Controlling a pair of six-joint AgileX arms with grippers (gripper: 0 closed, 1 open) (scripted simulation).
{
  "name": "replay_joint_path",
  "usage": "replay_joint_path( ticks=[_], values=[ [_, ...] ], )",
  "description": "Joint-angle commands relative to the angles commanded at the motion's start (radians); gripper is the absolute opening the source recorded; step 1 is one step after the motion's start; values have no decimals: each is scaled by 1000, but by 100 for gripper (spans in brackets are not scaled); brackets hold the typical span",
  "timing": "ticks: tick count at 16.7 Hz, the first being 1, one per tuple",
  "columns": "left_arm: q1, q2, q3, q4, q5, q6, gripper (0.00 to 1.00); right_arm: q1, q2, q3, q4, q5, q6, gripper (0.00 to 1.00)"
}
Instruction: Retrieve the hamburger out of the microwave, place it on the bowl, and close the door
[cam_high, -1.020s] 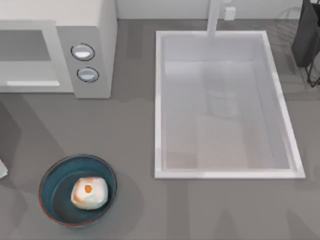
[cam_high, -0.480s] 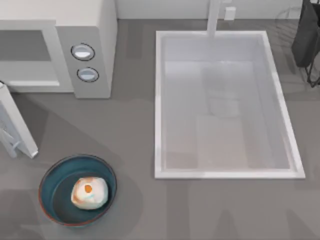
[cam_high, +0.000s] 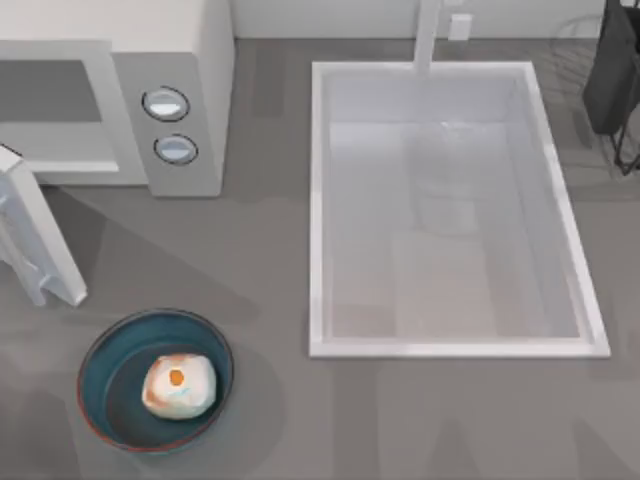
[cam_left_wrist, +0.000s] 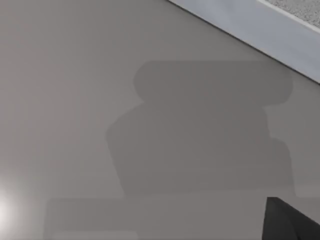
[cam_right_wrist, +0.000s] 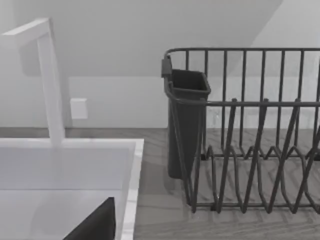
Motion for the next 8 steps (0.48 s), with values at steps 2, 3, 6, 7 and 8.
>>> replay_joint_path(
  ticks=[2,3,6,7,8],
  values=[
    [-106,-38,-24,4,-65,-74,0,0,0,0,0,0,0,100],
    [-164,-59,-37,6,-101,-114,0,0,0,0,0,0,0,100],
    [-323,-121,-75,13,-202,-230,0,0,0,0,0,0,0,100],
    [-358,-138,-85,15,-229,-261,0,0,0,0,0,0,0,100],
    [-382,-152,-93,16,-250,-284,0,0,0,0,0,0,0,100]
  ],
)
